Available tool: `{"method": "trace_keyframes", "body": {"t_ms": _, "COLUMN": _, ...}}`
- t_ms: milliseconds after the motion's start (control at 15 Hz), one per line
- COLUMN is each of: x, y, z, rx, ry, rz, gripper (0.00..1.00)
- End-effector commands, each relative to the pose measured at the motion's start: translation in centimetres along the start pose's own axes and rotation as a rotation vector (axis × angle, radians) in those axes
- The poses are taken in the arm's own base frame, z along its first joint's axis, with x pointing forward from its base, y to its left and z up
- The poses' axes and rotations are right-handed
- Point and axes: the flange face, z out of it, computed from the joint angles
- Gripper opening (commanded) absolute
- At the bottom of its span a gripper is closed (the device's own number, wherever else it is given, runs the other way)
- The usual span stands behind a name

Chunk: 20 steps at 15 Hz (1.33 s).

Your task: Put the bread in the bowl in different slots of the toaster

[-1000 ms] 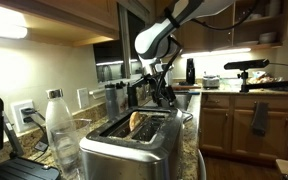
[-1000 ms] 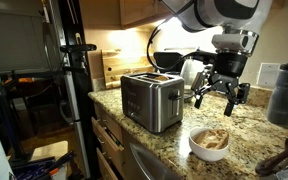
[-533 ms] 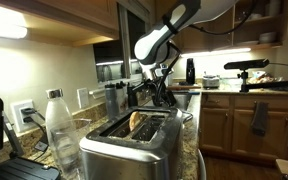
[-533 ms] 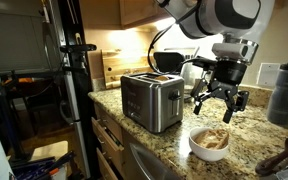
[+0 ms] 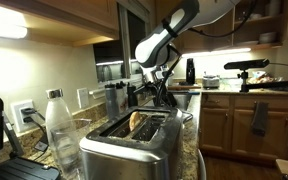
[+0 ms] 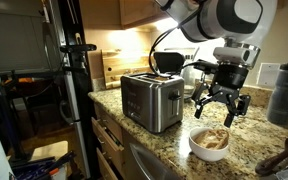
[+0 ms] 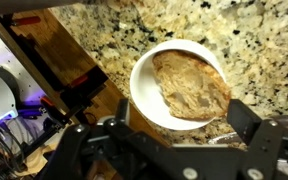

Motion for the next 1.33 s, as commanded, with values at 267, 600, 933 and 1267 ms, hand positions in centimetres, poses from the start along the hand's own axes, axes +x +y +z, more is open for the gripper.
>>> {"method": "trace_keyframes", "body": {"t_ms": 267, "x": 0.2, "y": -1.4, "z": 0.9, "rx": 0.045, "ry": -0.024, "rz": 0.029, "gripper": 1.00}}
{"method": "trace_keyframes", "body": {"t_ms": 600, "x": 0.1, "y": -2.3, "z": 1.1, "rx": 0.061, "ry": -0.032, "rz": 0.031, "gripper": 1.00}}
{"method": "trace_keyframes", "body": {"t_ms": 933, "x": 0.1, "y": -2.7, "z": 1.7, "rx": 0.056, "ry": -0.034, "rz": 0.035, "gripper": 1.00}}
{"method": "trace_keyframes", "body": {"t_ms": 1267, "x": 0.2, "y": -3.0, "z": 1.9, "rx": 0.054, "ry": -0.042, "rz": 0.040, "gripper": 1.00}}
